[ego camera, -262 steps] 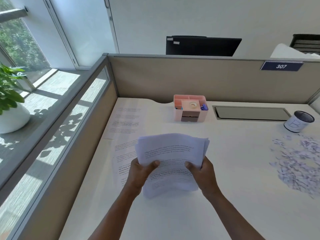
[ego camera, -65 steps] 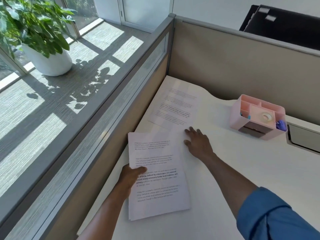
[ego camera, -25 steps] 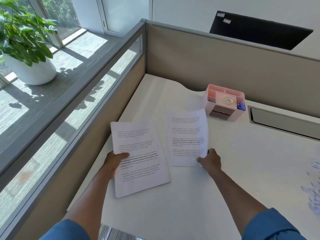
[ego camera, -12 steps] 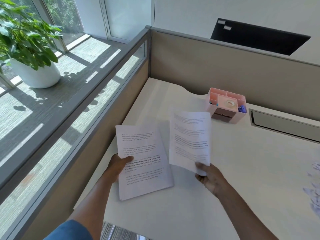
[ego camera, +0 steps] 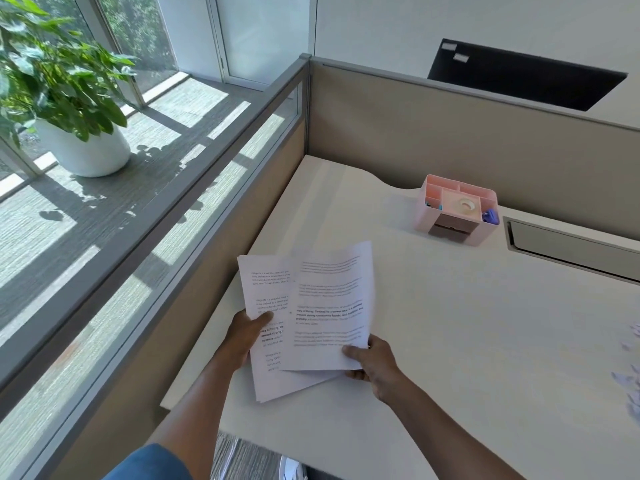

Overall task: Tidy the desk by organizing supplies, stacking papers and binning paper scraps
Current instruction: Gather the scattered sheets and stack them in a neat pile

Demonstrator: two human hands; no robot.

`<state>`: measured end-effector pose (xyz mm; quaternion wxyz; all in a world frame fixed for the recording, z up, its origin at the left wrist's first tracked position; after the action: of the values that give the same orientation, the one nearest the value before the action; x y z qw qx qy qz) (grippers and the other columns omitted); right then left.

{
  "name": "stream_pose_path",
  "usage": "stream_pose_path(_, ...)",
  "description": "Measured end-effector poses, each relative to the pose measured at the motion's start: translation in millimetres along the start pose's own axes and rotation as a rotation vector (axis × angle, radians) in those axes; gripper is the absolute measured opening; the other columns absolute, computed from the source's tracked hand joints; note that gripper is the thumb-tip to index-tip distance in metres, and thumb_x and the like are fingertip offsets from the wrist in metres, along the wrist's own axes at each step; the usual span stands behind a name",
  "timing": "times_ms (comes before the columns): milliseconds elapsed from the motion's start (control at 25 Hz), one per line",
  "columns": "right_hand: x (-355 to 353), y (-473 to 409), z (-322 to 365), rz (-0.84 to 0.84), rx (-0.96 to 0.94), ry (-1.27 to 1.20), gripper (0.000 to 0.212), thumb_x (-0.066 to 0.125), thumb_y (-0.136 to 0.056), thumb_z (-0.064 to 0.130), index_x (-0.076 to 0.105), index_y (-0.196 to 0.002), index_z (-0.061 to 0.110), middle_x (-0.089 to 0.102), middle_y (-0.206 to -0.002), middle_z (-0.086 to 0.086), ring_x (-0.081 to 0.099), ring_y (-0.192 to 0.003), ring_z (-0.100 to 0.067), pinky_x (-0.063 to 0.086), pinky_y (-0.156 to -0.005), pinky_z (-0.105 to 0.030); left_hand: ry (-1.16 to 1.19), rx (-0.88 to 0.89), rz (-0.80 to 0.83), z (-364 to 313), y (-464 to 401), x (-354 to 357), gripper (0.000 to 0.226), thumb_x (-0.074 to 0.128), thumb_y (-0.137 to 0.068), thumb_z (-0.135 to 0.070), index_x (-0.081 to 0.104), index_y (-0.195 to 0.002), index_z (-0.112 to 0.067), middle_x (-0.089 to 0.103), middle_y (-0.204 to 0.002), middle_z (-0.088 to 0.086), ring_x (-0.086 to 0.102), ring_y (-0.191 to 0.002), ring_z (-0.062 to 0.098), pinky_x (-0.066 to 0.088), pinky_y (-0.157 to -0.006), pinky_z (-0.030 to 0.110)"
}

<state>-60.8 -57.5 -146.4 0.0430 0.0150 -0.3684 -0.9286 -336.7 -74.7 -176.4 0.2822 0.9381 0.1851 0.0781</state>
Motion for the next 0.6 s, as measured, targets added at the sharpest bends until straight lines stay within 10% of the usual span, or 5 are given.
stream_pose_path(320,30,15,-6,0.120,-0.069,0.231,0.026,0.077,-0.079,0.007,0.066,-0.101,0.014,0.071,-0.104,-0.006,0.070,-0.089,-0.022,0.061,-0.065,-0.038,0.052,0.030,0.062,3,9,5,0.028,0.077,-0.086,-0.009,0.070,-0.113,-0.013,0.076,-0.108,0.009,0.074,-0.096,0.029,0.060,-0.085,0.043)
stream_pose_path(600,-14,32,-3,-0.151,-0.265,0.371,0.037,0.083,-0.071,0.031,0.058,-0.099,0.024,0.068,-0.100,0.007,0.064,-0.086,-0.009,0.048,-0.065,-0.022,0.053,0.104,0.135,-7,33,28,0.032,0.073,-0.089,-0.008,0.068,-0.120,-0.012,0.076,-0.112,0.012,0.073,-0.101,0.034,0.058,-0.089,0.053)
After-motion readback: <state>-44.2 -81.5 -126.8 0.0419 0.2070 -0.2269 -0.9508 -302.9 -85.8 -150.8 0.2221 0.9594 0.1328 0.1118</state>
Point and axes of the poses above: each hand's wrist, its own y-axis away from the middle knuckle, its own x-axis out of the palm, z = x × y, the point moved 2 cm from there along -y, towards the middle knuckle
